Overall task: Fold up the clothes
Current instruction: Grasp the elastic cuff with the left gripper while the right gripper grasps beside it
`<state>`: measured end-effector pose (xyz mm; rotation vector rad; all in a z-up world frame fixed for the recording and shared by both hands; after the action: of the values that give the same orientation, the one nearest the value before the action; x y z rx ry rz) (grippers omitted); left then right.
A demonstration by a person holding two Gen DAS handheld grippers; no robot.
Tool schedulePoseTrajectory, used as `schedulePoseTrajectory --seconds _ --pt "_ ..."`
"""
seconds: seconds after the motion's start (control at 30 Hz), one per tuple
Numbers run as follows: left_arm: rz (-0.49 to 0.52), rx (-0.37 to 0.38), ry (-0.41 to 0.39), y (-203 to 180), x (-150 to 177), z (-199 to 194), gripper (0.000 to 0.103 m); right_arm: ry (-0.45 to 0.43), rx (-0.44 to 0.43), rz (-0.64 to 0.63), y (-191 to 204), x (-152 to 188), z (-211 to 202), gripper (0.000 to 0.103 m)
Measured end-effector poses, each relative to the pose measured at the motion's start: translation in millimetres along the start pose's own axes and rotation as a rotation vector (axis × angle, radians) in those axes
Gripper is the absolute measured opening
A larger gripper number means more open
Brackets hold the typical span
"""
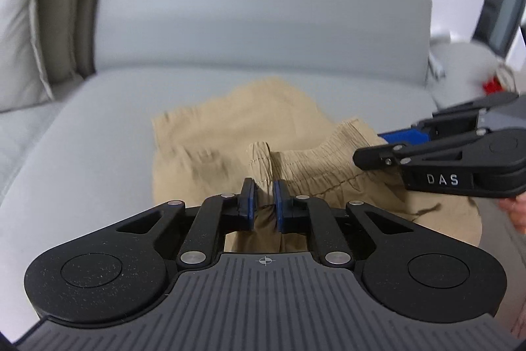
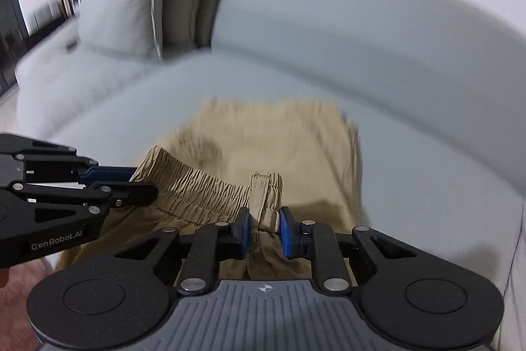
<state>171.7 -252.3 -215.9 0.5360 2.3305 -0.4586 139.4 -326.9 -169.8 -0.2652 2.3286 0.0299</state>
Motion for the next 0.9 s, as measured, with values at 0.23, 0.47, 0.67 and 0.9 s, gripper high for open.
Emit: schedulePoseTrajectory --seconds 0.23,0.47,0.67,0.9 --pt "-0.132 -0.131 0.154 28.7 20.9 49.7 0.06 0.158 0.047 0.026 0.7 30.6 47.9 0.033" --pt "-0.127 -0.063 0.028 32.7 4.9 -18.7 0.051 -0.02 0.03 0.13 -20.5 3.3 -26.8 0.066" --pt "0.104 0.037 0.151 -10.8 39.9 -17.2 0.005 0.101 -0.009 0.053 6.6 33.7 -8.0 0.001" --pt "0.001 -0.014 0.29 6.7 62.8 32.5 0.006 0.277 0.064 0.035 10.8 81.1 35.9 0.0"
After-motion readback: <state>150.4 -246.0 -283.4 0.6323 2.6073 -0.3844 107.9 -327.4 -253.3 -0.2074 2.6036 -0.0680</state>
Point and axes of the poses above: each gripper's, at about its wrist camera, not at the fingertips, and z roughly the way its jaws point, y to its left, x to its underside, the point moved 9 cm from there along z, roughly the way its jaws point, and after that the axes turned 7 degrees about -z, right-handed, at the moved point
